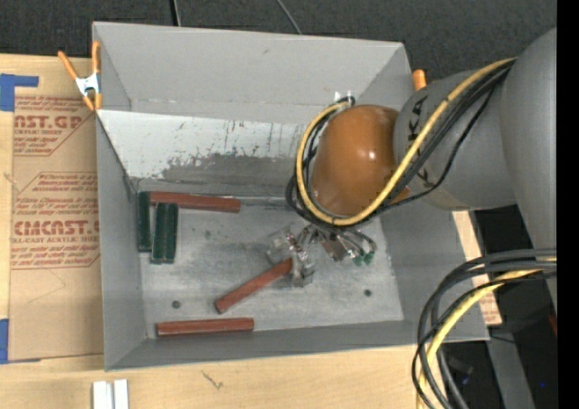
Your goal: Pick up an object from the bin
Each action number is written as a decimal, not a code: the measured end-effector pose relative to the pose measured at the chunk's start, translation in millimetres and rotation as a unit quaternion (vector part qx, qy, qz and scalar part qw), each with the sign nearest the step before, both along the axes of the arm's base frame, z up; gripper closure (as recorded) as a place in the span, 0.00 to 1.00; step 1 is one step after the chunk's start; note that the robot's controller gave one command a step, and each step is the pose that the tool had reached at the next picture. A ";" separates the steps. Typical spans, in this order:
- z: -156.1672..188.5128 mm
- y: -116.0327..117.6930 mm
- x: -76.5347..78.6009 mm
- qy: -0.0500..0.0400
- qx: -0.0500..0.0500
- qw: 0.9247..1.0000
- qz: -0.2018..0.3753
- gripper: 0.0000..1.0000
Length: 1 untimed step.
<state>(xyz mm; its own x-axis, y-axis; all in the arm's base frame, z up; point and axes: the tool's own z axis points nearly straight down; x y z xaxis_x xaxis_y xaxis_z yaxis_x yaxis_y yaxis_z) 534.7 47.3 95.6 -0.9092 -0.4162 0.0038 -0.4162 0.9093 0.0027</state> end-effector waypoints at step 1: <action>215.6 56.1 -19.0 -0.003 0.000 1.000 0.020 1.00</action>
Offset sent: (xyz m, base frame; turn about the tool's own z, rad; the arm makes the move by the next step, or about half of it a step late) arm 0.0000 0.0000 0.0000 0.0000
